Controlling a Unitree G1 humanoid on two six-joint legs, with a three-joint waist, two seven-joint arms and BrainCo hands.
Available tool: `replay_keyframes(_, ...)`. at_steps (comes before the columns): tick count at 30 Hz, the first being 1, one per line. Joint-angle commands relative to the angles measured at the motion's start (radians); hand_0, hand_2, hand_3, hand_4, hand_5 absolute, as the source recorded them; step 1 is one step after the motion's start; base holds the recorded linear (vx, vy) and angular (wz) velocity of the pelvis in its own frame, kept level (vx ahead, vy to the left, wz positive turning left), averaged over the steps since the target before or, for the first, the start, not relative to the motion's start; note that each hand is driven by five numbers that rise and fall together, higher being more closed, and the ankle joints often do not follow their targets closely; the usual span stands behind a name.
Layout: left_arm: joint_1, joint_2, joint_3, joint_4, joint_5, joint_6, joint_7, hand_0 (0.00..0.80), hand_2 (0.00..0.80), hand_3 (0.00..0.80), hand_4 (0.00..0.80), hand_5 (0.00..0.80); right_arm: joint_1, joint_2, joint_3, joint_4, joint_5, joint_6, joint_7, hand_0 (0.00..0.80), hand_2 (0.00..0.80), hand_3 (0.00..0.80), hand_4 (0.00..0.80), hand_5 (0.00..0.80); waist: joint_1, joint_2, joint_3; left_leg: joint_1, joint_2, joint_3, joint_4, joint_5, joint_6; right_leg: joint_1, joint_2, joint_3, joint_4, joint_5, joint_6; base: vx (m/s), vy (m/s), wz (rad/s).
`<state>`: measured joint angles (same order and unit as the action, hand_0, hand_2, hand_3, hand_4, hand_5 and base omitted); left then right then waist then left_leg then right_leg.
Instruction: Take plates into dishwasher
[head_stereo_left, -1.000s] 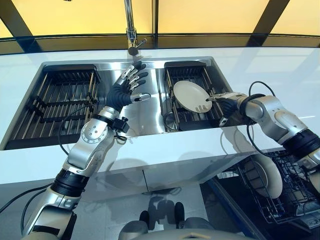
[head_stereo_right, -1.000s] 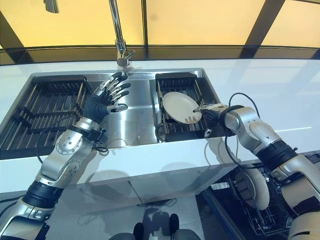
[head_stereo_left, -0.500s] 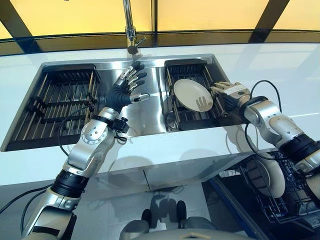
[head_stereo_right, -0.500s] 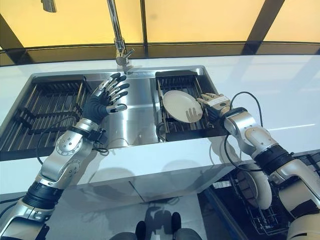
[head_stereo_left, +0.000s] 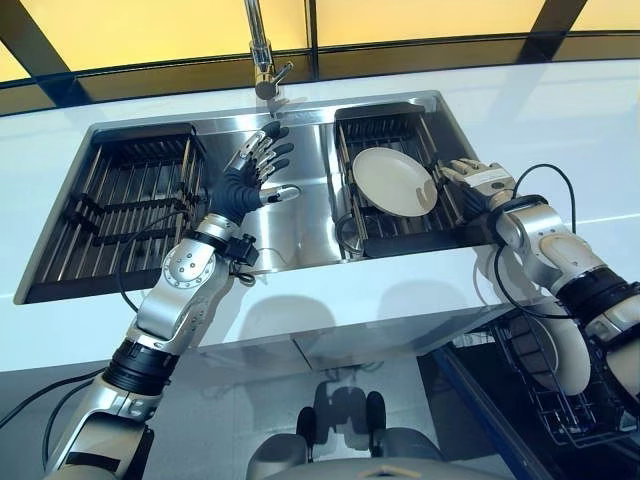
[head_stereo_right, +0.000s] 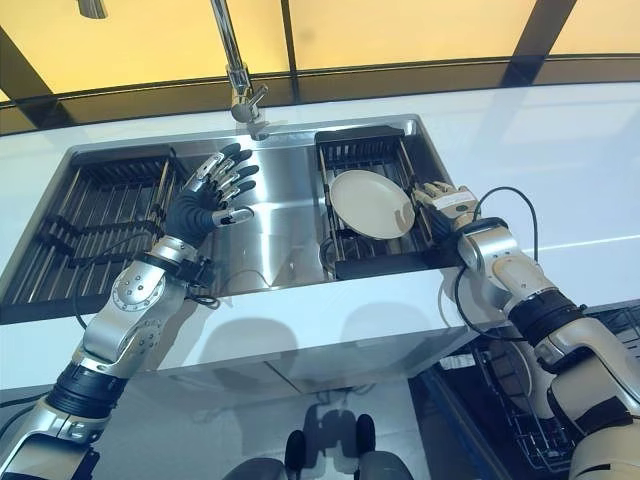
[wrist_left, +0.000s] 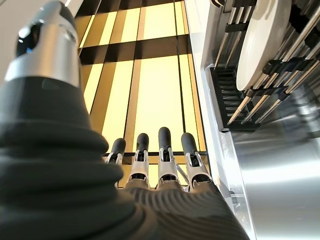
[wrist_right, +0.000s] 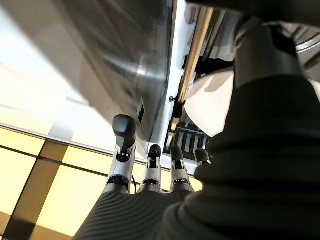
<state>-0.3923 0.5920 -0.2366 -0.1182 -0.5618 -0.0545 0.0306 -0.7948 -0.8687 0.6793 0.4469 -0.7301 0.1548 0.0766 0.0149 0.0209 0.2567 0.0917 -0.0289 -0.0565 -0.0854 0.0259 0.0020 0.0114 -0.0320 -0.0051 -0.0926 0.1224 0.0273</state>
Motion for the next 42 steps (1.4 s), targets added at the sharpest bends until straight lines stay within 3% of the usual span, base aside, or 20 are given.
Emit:
replay_keyframes(1, -0.101, -0.012, -0.034, -0.014, 0.006, -0.065, 0.018, 0.0, 0.0, 0.0, 0.0, 0.0, -0.148, 0.002, 0.07, 0.081, 0.001, 0.019, -0.062, 0.0, 0.0, 0.0, 0.0, 0.0, 0.019, -0.002, 0.024, -0.044, -0.038, -0.024, -0.002, -0.043, 0.034, 0.035, 0.041, -0.006, 0.005, -0.094, 0.021, -0.011, 0.0, 0.08)
replay_keyframes(8, -0.149, -0.019, -0.05, 0.007, 0.009, -0.08, 0.023, 0.0, 0.0, 0.0, 0.0, 0.0, -0.205, 0.046, 0.118, 0.164, -0.005, -0.011, -0.173, 0.0, 0.0, 0.0, 0.0, 0.0, 0.026, 0.019, 0.059, -0.075, -0.043, -0.029, -0.002, -0.039, 0.033, 0.004, 0.037, -0.009, 0.005, -0.09, 0.018, -0.025, 0.004, 0.04)
replay_keyframes(14, -0.152, -0.005, -0.045, 0.0, -0.003, -0.087, 0.025, 0.0, 0.0, 0.0, 0.0, 0.0, -0.206, 0.052, 0.117, 0.134, -0.011, -0.052, -0.255, 0.0, 0.0, 0.0, 0.0, 0.0, 0.028, 0.025, 0.069, -0.091, -0.047, -0.034, -0.002, -0.038, 0.034, -0.013, 0.035, -0.013, 0.005, -0.089, 0.018, -0.003, 0.003, 0.01)
replay_keyframes(31, -0.063, -0.014, -0.013, -0.033, 0.018, -0.099, 0.028, 0.0, 0.0, 0.0, 0.0, 0.0, -0.038, 0.045, 0.057, -0.114, -0.127, -0.182, -0.22, 0.0, 0.0, 0.0, 0.0, 0.0, 0.019, 0.002, 0.037, -0.074, -0.048, -0.029, -0.002, -0.05, 0.039, 0.002, 0.036, -0.008, 0.005, -0.098, 0.024, 0.022, 0.011, 0.0)
replay_keyframes(37, -0.025, 0.001, -0.002, -0.055, 0.013, -0.111, 0.033, 0.0, 0.0, 0.0, 0.0, 0.0, -0.008, 0.007, 0.074, -0.2, -0.445, -0.222, -0.254, 0.0, 0.0, 0.0, 0.0, 0.0, 0.021, -0.004, 0.031, -0.067, -0.048, -0.03, -0.002, -0.053, 0.041, 0.011, 0.037, -0.007, 0.005, -0.1, 0.026, 0.004, 0.004, 0.01)
replay_keyframes(42, 0.021, 0.011, 0.009, -0.09, 0.014, -0.109, 0.052, 0.0, 0.0, 0.0, 0.0, 0.0, 0.074, -0.027, 0.04, -0.335, -0.621, -0.18, -0.089, 0.0, 0.0, 0.0, 0.0, 0.0, 0.012, -0.014, 0.017, -0.057, -0.047, -0.024, -0.002, -0.054, 0.041, 0.02, 0.039, -0.003, 0.005, -0.102, 0.032, 0.0, 0.0, 0.0)
